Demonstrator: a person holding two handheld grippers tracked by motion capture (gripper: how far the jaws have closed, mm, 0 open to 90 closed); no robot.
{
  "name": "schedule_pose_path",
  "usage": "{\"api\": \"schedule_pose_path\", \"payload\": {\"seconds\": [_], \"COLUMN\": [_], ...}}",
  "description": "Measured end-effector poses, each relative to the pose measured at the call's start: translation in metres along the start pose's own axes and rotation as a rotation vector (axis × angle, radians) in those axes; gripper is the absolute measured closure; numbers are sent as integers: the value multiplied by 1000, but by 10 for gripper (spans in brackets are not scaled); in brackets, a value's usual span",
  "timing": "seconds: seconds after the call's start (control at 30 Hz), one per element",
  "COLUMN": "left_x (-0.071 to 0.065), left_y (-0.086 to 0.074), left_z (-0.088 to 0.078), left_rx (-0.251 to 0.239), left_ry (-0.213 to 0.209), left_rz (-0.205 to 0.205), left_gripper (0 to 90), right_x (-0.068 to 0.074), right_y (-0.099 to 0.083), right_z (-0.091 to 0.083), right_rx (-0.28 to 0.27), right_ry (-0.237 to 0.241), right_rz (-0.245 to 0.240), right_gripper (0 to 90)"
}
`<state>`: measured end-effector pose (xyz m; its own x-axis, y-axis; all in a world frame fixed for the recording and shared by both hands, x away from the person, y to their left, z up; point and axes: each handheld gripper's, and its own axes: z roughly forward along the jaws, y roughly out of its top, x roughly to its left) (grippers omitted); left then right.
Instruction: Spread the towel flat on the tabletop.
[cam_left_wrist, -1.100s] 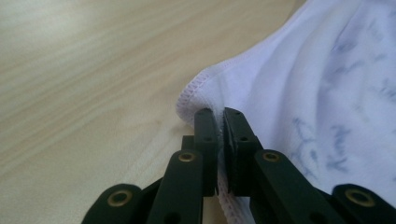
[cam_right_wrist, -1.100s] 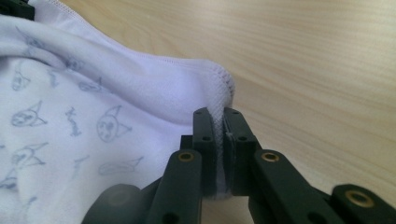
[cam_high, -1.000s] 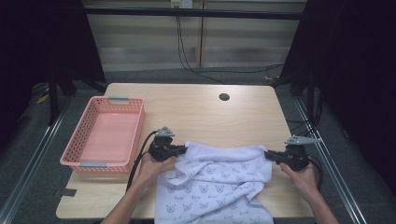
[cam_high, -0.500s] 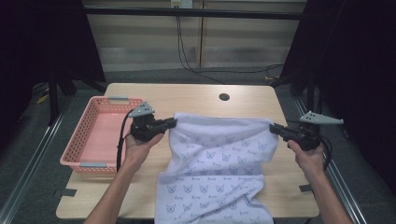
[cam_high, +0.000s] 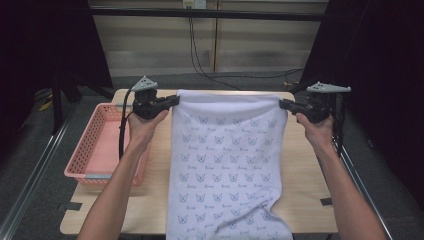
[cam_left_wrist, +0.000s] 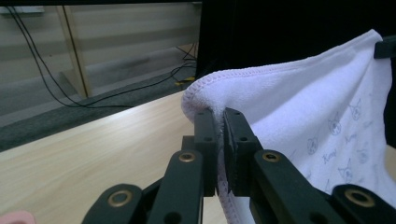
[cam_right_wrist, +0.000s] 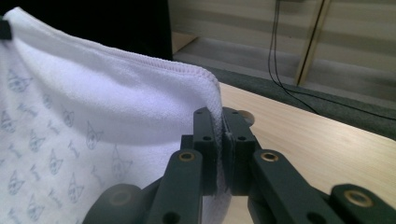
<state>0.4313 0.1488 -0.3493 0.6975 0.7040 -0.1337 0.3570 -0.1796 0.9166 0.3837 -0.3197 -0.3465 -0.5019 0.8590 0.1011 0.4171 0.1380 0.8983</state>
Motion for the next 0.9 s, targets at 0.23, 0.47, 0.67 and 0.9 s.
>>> {"api": "schedule_pose_path", "payload": {"seconds": [0.23, 0.47, 0.67, 0.9], "left_x": [17, -1, -37, -68], "left_y": [-16, -32, -56, -121], "left_z": [25, 18, 1, -21], "left_rx": [80, 91, 127, 249], "left_ry": [53, -46, -144, -262], "left_rz": [-60, -55, -27, -50], "left_gripper": [581, 616, 654, 670], "right_x": [-21, -4, 31, 71], "right_y": [-16, -51, -84, -143], "right_z": [31, 10, -19, -43], "right_rx": [31, 77, 120, 235], "right_ry": [-65, -8, 73, 192], "right_rz": [85, 35, -18, -23], "right_gripper": [601, 556, 551, 473]}}
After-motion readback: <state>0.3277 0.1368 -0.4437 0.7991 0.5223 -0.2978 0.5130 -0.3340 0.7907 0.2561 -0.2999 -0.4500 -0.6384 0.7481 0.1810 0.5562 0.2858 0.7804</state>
